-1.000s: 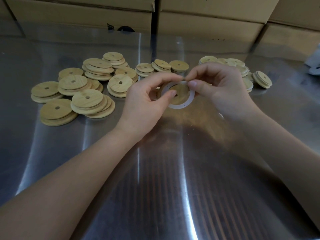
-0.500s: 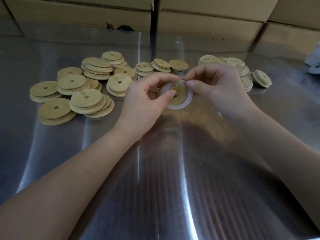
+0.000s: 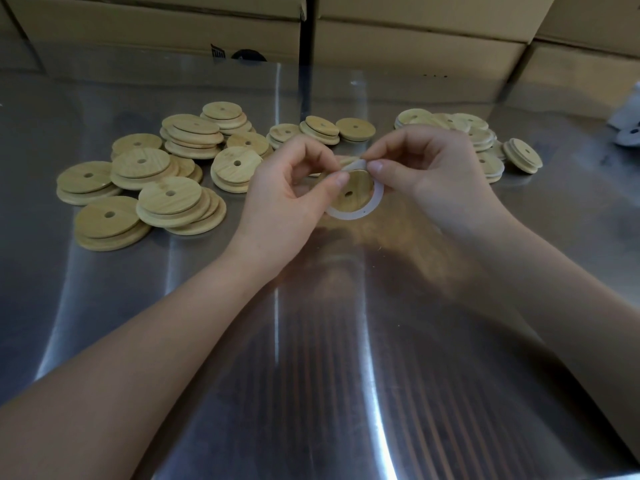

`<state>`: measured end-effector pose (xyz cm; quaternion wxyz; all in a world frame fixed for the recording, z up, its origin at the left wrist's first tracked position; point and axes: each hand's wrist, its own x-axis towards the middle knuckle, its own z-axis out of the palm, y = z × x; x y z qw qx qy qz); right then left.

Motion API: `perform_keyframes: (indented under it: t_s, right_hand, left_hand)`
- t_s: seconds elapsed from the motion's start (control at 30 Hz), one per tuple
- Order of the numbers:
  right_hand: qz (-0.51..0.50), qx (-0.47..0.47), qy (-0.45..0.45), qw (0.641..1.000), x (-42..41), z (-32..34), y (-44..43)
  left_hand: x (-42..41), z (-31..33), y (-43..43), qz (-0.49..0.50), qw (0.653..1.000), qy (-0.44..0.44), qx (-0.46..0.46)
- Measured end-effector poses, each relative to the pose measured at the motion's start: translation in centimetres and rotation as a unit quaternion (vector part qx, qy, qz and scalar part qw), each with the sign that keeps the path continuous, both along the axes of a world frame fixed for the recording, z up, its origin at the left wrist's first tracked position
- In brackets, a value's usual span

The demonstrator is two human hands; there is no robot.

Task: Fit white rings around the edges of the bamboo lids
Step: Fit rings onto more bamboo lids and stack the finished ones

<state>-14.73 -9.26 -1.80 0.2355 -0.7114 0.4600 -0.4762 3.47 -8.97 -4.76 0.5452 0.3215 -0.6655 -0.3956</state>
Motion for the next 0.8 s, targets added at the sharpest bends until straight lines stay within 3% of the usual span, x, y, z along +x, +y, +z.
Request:
perform_keyframes:
  t_s: [0.57, 0.8]
  right_hand:
    - [-0.007, -0.003, 0.012, 1.0, 0.35, 0.14, 0.49]
    - [-0.013, 0.01, 0.001, 1.0, 0.36, -0.08, 0.39]
  left_hand:
    - [0.33, 0.04, -0.17, -0.025, 0.994, 0.063, 0.091]
    - [0.19, -0.21, -0.11, -0.052, 0.994, 0.037, 0.085]
